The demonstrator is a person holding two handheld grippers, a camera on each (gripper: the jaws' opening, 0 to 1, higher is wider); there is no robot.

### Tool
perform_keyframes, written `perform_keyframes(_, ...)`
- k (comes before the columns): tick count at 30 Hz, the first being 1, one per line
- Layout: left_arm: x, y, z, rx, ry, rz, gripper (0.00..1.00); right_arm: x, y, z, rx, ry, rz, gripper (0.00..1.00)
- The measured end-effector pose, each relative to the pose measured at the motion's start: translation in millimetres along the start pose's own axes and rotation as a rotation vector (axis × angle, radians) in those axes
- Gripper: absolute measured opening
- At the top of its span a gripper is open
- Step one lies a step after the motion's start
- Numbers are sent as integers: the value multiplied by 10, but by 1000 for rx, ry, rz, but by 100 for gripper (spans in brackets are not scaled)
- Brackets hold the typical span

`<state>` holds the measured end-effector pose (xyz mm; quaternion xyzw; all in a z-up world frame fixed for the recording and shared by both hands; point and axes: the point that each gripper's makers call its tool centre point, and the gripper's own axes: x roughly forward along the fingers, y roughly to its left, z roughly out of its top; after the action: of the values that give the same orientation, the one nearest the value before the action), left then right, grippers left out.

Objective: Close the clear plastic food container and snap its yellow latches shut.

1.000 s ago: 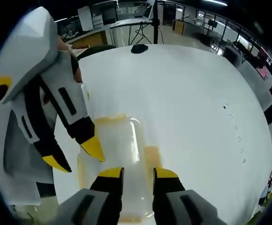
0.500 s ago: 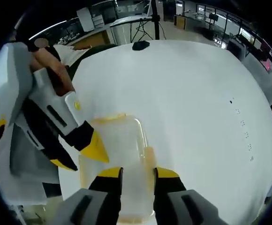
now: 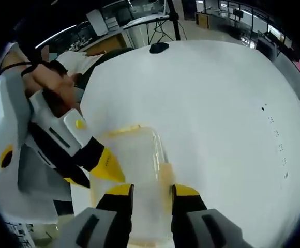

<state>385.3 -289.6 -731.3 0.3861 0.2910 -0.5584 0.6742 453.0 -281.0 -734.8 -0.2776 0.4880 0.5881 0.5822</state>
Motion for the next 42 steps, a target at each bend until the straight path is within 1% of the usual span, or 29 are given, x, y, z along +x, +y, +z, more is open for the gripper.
perform_keyframes(6,12,14,-3,-7,8,14,39,17,7,-1,-9,22,41,27)
perform_keyframes(8,20,12,-8,1,10,18,39,24,25,0,-17,41,48,26)
perform_keyframes(10,25,15,-10,-8,12,29,38,41,17,4,-24,50,53,26)
perform_keyframes(15,31,24,-15,-18,9,39,37,39,17,-8,-32,50,61,25)
perform_keyframes(17,36,26,-15,-16,13,42,37,43,18,-7,-33,52,62,25)
perform_keyframes(20,49,24,-19,-22,27,63,36,60,21,-3,-33,67,68,24)
perform_keyframes(22,45,38,-26,-27,23,68,35,71,18,-1,-27,86,76,24)
perform_keyframes(23,45,42,-22,-31,22,72,34,76,33,-7,-43,106,93,24)
perform_keyframes(24,71,34,-65,-58,40,80,33,85,29,6,-29,106,102,23)
perform_keyframes(25,84,91,-39,-34,34,96,33,72,36,6,-25,115,114,23)
perform_keyframes(26,77,86,-58,-49,50,98,33,37,7,-54,-3,158,77,22)
perform_keyframes(27,79,81,-61,-44,48,100,33,65,40,-55,-61,161,128,21)
perform_keyframes(28,62,72,-66,-48,41,103,33,80,28,-49,-40,154,115,21)
perform_keyframes(29,65,69,-66,-50,34,103,33,75,23,-39,-48,153,117,22)
perform_keyframes(36,57,46,-46,-38,33,100,34,85,33,-33,-34,120,113,23)
perform_keyframes(40,52,33,-26,-35,34,99,34,85,51,-10,-41,112,115,23)
perform_keyframes(42,51,29,-19,-32,40,100,35,87,52,1,-59,111,107,24)
